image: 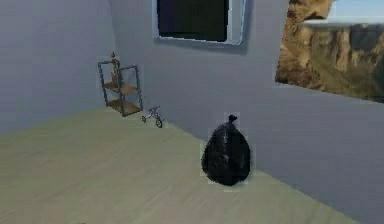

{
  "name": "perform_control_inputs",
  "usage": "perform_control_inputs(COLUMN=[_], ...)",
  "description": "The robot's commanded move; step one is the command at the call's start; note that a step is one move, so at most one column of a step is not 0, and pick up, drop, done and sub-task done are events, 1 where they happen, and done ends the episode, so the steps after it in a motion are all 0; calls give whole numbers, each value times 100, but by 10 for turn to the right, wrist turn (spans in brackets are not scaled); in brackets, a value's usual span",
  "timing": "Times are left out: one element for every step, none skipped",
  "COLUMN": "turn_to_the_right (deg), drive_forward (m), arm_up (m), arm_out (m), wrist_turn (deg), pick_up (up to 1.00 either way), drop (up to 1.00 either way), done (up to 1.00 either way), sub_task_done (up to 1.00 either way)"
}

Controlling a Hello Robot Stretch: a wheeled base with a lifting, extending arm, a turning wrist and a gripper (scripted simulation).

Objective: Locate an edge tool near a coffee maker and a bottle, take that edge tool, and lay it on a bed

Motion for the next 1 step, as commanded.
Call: perform_control_inputs(turn_to_the_right=[-240], drive_forward=[0], arm_up=[0], arm_out=[0], wrist_turn=[0], pick_up=[0], drop=[0], done=[0], sub_task_done=[0])
